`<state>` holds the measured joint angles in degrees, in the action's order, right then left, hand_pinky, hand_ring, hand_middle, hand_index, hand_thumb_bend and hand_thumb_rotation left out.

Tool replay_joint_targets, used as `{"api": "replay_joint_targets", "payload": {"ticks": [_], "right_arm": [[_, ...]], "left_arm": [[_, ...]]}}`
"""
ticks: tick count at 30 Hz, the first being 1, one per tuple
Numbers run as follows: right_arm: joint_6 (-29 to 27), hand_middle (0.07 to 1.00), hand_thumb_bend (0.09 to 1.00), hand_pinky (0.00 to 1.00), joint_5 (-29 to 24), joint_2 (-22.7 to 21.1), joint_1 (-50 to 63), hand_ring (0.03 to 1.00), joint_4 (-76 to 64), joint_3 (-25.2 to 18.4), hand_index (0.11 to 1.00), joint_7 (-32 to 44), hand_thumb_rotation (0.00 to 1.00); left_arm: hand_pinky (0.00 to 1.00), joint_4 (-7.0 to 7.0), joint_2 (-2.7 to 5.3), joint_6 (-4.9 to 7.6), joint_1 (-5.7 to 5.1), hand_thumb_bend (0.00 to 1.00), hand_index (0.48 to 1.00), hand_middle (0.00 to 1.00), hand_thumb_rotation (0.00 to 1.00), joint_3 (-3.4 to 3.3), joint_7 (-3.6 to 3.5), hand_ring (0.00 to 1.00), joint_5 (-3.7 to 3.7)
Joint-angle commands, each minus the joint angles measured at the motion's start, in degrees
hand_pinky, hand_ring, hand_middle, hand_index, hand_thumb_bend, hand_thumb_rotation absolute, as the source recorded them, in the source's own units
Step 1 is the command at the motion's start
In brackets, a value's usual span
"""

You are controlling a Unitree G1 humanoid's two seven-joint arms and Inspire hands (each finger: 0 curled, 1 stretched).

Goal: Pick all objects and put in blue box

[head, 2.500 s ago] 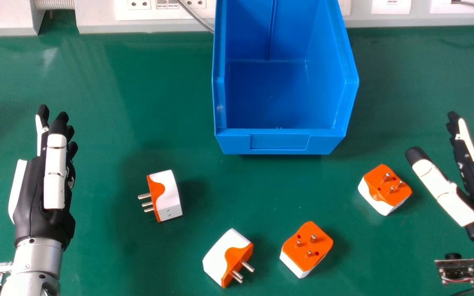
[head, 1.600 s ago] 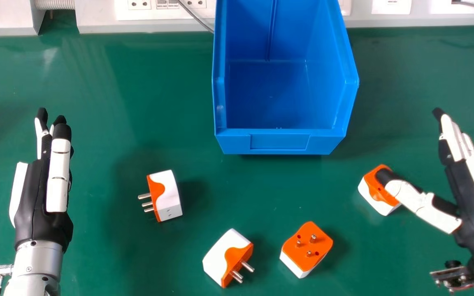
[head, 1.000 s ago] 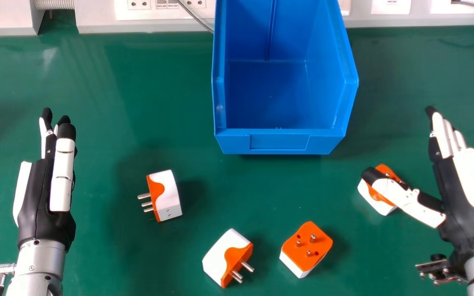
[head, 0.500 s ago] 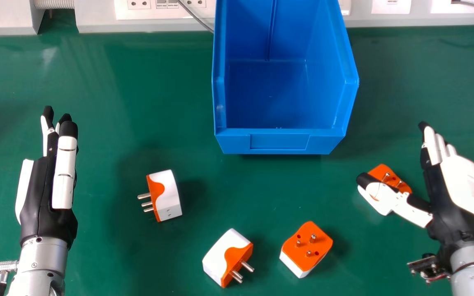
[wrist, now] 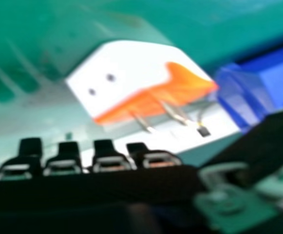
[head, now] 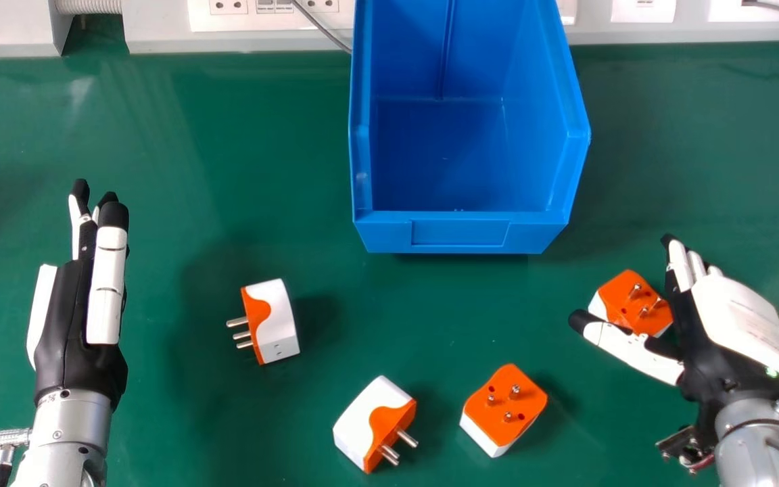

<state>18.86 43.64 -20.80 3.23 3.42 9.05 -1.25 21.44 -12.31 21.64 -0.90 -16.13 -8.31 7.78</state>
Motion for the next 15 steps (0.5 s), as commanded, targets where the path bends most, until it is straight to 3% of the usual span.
{"api": "replay_joint_targets", "payload": {"ticks": [1, 15], "right_arm": [[1.0, 1.0, 0.552, 0.95, 1.4, -1.5, -2.0, 1.0, 1.0, 0.8, 1.0, 0.5, 0.87], [5.6, 1.0, 0.557, 0.97, 1.6, -3.2, -8.3, 1.0, 7.9, 4.3, 1.0, 3.6, 0.88]], "left_arm": [[1.0, -1.23, -0.59, 0.97, 0.42, 0.67, 1.0, 1.0, 1.0, -0.03, 0.35, 1.0, -0.4], [1.0, -0.77, -0.81, 1.46, 0.53, 0.66, 1.0, 1.0, 1.0, 0.19, 0.48, 1.0, -0.65]]}}
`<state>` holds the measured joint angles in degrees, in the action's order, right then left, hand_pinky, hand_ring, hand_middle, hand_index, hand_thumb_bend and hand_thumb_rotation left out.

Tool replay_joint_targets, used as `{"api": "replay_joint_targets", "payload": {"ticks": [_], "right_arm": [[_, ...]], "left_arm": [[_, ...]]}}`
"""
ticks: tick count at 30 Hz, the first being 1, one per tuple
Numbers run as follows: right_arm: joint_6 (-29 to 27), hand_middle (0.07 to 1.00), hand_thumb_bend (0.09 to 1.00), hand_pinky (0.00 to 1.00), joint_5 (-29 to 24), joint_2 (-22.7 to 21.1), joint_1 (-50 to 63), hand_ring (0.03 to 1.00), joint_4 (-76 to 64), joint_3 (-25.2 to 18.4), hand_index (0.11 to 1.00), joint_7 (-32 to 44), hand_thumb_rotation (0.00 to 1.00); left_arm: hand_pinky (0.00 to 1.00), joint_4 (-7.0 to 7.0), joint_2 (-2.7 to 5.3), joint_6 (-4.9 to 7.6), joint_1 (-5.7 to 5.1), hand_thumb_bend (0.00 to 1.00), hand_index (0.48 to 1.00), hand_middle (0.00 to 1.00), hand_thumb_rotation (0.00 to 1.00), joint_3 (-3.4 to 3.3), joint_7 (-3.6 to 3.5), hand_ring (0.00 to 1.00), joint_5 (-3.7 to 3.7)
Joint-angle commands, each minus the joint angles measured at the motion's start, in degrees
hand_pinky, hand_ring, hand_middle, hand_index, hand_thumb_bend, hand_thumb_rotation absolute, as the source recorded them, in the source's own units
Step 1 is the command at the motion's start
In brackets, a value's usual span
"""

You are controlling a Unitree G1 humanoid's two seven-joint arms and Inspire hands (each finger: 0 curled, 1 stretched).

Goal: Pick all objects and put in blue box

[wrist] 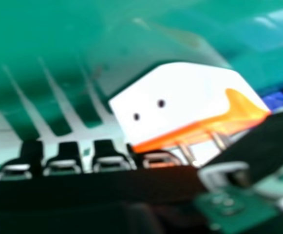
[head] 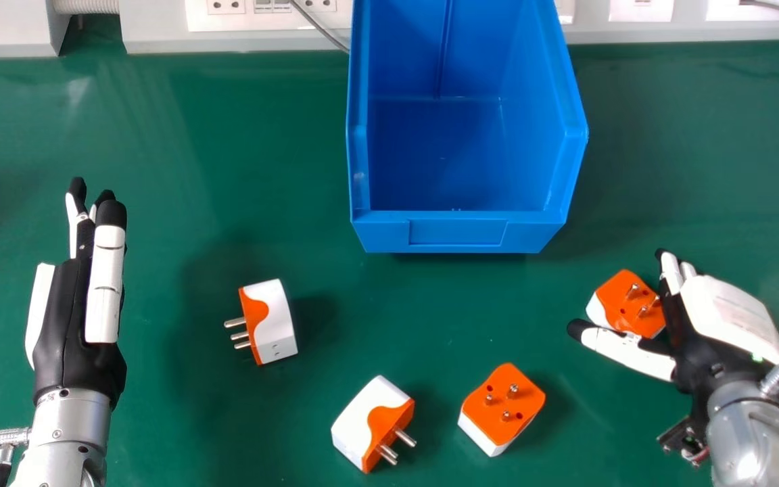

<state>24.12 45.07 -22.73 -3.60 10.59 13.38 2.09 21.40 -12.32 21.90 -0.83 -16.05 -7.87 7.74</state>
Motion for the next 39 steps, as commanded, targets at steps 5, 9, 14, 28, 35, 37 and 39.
{"api": "replay_joint_targets", "payload": {"ticks": [5, 9, 14, 28, 35, 37, 39], "right_arm": [[1.2, 1.0, 0.542, 0.96, 0.8, -2.5, -3.5, 1.0, 3.2, 1.6, 1.0, 1.7, 0.87], [2.7, 1.0, 0.538, 0.95, 1.2, -3.6, -4.9, 1.0, 3.9, 2.7, 1.0, 4.2, 0.87], [4.6, 1.0, 0.537, 0.95, 1.9, -4.5, -6.8, 1.0, 5.2, 4.4, 1.0, 6.8, 0.87], [5.7, 1.0, 0.518, 0.95, 5.0, -7.4, -9.5, 1.0, 6.4, 8.5, 0.997, 13.2, 0.82], [5.7, 1.0, 0.513, 0.95, 6.4, -8.7, -10.1, 1.0, 6.9, 11.2, 0.994, 16.0, 0.77], [6.1, 1.0, 0.509, 0.95, 6.3, -9.0, -9.9, 1.0, 6.3, 11.5, 0.994, 16.8, 0.76], [6.7, 1.0, 0.506, 0.95, 6.1, -9.0, -10.1, 1.0, 6.0, 11.6, 0.993, 17.7, 0.74]], "left_arm": [[1.0, -1.88, -0.57, 0.83, -0.15, 0.65, 1.0, 1.0, 1.0, 0.12, -0.21, 1.0, -0.16], [1.0, -1.6, -0.64, 0.87, -0.11, 0.65, 1.0, 1.0, 1.0, -0.05, -0.48, 1.0, 0.12], [1.0, -1.33, -0.67, 1.03, -0.04, 0.64, 1.0, 1.0, 1.0, -0.17, -0.91, 1.0, 0.33], [1.0, -1.53, -0.85, 0.79, -0.38, 0.66, 1.0, 1.0, 1.0, -0.41, -1.19, 1.0, 0.51], [1.0, -2.3, -0.95, 0.16, -0.72, 0.66, 1.0, 1.0, 1.0, -0.24, -1.16, 1.0, 0.33], [1.0, -2.22, -1.03, 0.05, -0.68, 0.67, 1.0, 1.0, 1.0, -0.33, -1.22, 1.0, 0.42], [1.0, -1.88, -1.15, -0.02, -0.53, 0.67, 1.0, 1.0, 1.0, -0.45, -1.28, 1.0, 0.54]]}}
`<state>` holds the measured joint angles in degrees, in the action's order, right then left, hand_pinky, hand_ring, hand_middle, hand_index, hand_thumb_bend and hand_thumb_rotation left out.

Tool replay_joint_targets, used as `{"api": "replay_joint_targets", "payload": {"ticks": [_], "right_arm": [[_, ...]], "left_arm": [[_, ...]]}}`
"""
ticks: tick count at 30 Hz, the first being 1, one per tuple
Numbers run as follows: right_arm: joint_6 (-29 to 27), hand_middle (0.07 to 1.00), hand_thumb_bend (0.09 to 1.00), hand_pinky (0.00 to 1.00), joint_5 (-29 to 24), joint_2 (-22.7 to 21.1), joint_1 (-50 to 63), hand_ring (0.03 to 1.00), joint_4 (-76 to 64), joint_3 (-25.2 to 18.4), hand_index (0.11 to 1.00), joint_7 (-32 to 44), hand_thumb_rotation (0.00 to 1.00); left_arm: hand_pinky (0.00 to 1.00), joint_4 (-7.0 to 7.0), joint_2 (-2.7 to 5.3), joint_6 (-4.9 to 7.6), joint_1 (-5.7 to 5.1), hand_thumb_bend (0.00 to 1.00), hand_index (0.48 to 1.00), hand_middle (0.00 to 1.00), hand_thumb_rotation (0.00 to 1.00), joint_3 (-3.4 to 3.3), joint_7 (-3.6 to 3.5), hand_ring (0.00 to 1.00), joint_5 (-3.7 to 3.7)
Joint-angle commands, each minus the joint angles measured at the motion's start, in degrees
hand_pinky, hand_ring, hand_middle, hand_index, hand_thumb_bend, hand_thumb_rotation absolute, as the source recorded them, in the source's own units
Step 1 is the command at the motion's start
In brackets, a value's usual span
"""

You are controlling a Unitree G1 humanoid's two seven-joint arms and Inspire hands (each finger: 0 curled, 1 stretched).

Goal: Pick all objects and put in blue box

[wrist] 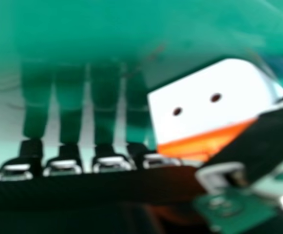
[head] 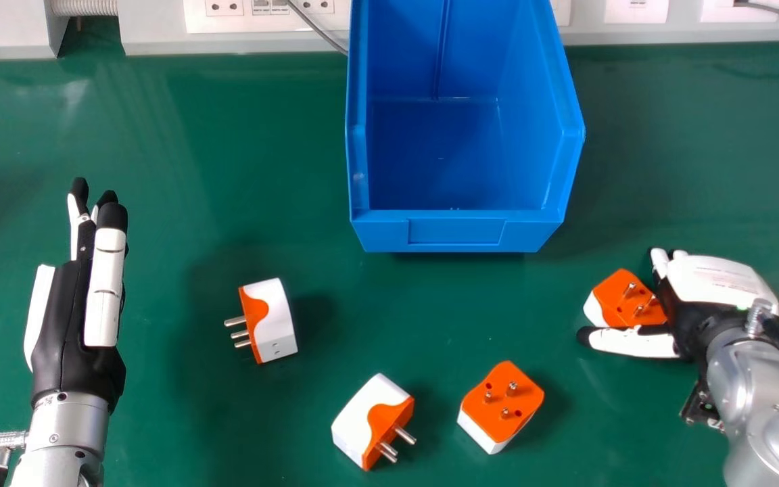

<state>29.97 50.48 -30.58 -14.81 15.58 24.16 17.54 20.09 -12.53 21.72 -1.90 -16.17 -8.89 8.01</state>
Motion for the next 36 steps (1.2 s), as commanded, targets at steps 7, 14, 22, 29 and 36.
{"api": "replay_joint_targets", "payload": {"ticks": [7, 14, 22, 29, 36], "right_arm": [[2.1, 1.0, 0.492, 0.96, 0.3, -0.7, 0.8, 1.0, 0.6, 0.9, 0.991, 2.9, 0.63], [2.4, 1.0, 0.468, 0.95, -0.1, -0.3, 0.2, 0.996, 1.9, 1.1, 0.988, 2.3, 0.52], [3.8, 0.915, 0.485, 0.82, 0.3, 0.7, -0.5, 0.884, 2.3, 0.9, 0.92, -0.3, 0.32], [1.2, 0.717, 0.505, 0.52, -0.3, 1.4, 1.2, 0.645, 3.3, -0.6, 0.811, -10.3, 0.17], [-1.3, 0.633, 0.5, 0.44, -1.8, 1.4, 2.1, 0.549, 3.3, -1.9, 0.704, -15.5, 0.08]], "left_arm": [[1.0, -1.89, -0.7, -0.41, 0.26, 0.68, 1.0, 1.0, 1.0, -0.13, -0.03, 1.0, 0.24], [1.0, -1.01, -1.12, -0.25, 0.76, 0.68, 1.0, 1.0, 1.0, -0.49, -0.85, 1.0, 0.79], [1.0, -0.99, -1.42, -0.55, 0.9, 0.68, 1.0, 1.0, 1.0, -0.68, -1.14, 1.0, 1.15], [1.0, -1.1, -1.9, -1.13, 1.11, 0.69, 1.0, 1.0, 1.0, -1.06, -1.46, 1.0, 1.82], [1.0, -1.28, -2.41, -1.72, 1.19, 0.7, 1.0, 1.0, 1.0, -1.46, -1.56, 1.0, 2.0]]}}
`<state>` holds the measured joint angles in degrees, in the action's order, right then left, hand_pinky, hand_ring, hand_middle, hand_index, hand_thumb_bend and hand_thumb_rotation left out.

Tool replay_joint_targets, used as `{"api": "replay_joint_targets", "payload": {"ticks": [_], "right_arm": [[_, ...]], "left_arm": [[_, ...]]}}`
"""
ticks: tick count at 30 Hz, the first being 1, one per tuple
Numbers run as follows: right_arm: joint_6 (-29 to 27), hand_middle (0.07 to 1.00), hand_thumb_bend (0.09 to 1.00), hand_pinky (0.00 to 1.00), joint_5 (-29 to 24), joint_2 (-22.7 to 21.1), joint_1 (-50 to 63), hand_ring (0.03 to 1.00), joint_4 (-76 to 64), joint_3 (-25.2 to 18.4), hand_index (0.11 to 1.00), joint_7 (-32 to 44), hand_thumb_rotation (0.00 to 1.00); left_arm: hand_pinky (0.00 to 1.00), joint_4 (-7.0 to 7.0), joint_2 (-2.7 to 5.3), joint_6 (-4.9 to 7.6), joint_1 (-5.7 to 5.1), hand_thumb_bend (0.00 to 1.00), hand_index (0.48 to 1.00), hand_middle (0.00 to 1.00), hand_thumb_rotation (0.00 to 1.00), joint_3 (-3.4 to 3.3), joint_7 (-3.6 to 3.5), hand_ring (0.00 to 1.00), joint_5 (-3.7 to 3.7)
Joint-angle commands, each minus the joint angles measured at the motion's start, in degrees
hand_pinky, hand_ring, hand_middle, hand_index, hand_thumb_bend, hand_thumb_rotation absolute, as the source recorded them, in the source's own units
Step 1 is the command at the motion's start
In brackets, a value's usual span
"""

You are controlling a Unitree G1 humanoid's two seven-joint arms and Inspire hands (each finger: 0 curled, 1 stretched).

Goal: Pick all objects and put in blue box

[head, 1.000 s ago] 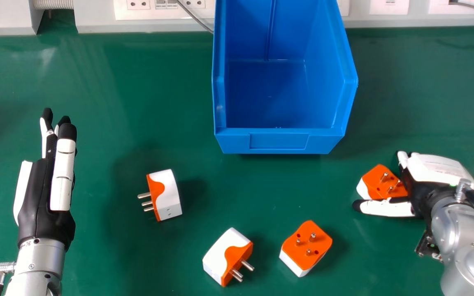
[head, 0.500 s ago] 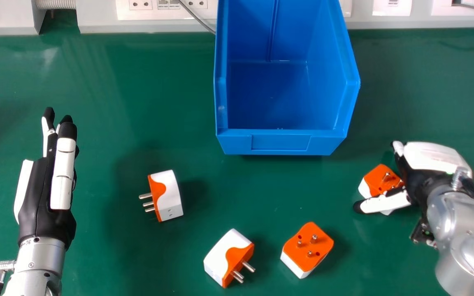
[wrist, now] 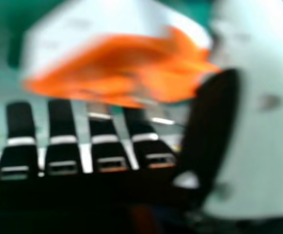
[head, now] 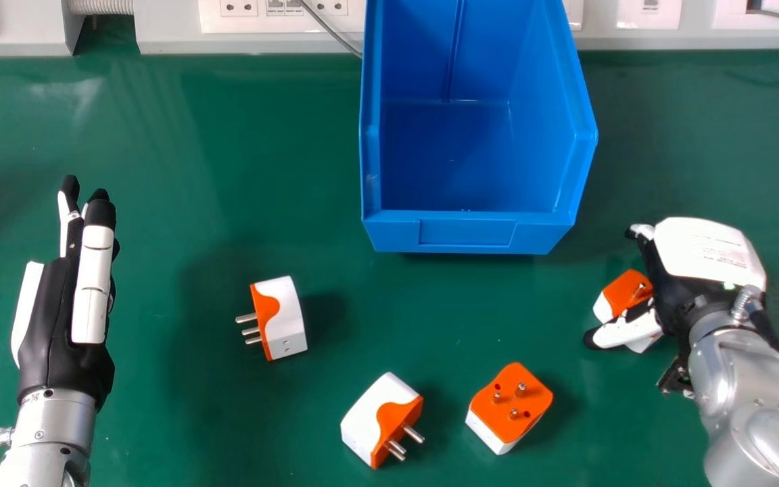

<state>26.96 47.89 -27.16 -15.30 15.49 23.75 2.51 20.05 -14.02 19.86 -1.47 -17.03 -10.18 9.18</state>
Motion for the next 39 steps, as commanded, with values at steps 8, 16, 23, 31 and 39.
{"api": "replay_joint_targets", "payload": {"ticks": [8, 16, 23, 31, 39], "right_arm": [[2.4, 0.58, 0.495, 0.39, -2.3, -0.9, 2.7, 0.497, 3.1, -4.0, 0.637, -2.4, 0.04], [4.7, 0.549, 0.49, 0.35, -3.5, 0.8, 2.9, 0.459, 1.7, -5.8, 0.602, -2.9, 0.02], [6.7, 0.535, 0.487, 0.33, -3.9, 1.3, 2.6, 0.444, 1.4, -6.2, 0.596, -2.7, 0.01], [7.8, 0.53, 0.487, 0.32, -5.8, 2.5, 2.5, 0.441, 2.0, -8.7, 0.587, -4.5, 0.0], [5.9, 0.524, 0.488, 0.32, -11.0, 5.7, 4.4, 0.435, 0.2, -14.2, 0.573, -9.6, 0.0]], "left_arm": [[1.0, -1.21, -1.34, -0.38, 0.93, 0.7, 1.0, 1.0, 1.0, -1.05, -0.5, 1.0, 1.16], [1.0, -2.52, -1.45, -1.11, 0.47, 0.69, 1.0, 1.0, 1.0, -1.13, -0.72, 1.0, 1.8], [1.0, -2.39, -1.71, -1.15, 0.57, 0.68, 1.0, 1.0, 1.0, -1.43, -1.36, 1.0, 2.37], [1.0, -3.16, -1.71, -1.61, 0.67, 0.63, 1.0, 1.0, 1.0, -1.72, -1.94, 1.0, 2.68], [1.0, -2.06, -1.99, -1.34, 1.12, 0.57, 1.0, 1.0, 1.0, -2.16, -2.83, 1.0, 2.84]]}}
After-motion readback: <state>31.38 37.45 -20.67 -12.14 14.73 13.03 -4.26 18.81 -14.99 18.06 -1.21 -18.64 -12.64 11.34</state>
